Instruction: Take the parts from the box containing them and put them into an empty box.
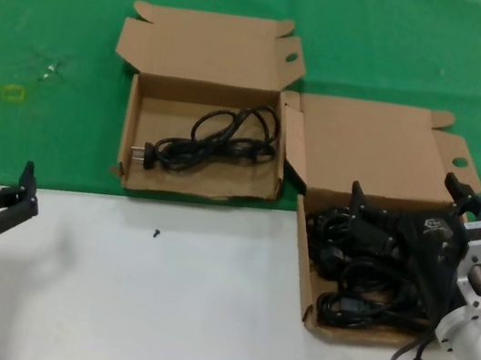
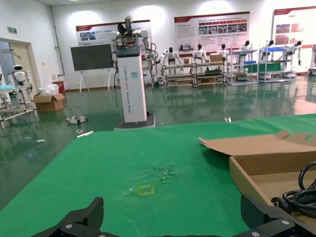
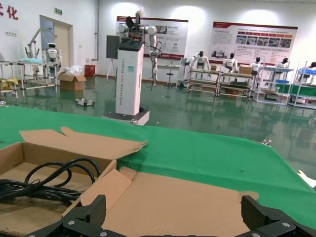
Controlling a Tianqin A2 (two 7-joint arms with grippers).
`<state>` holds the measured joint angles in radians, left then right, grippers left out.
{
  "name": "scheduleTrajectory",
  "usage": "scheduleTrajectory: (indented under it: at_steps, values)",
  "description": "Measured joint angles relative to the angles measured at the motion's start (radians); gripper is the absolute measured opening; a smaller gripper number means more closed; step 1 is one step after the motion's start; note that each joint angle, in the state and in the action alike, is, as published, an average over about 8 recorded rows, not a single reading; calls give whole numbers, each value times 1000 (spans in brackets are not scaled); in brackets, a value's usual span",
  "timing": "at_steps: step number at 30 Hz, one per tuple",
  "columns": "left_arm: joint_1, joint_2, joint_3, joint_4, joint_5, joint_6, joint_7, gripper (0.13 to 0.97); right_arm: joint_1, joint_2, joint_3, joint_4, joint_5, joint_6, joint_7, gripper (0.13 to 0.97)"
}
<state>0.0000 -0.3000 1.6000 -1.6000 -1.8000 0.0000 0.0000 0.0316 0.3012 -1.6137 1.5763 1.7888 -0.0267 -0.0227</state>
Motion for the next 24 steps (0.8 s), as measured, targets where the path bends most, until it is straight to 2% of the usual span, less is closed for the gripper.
scheduleTrajectory:
  at_steps: [24]
  values:
    - [0,0,0,0,0,0,0,966,0,0,0,0,0,0,0,966]
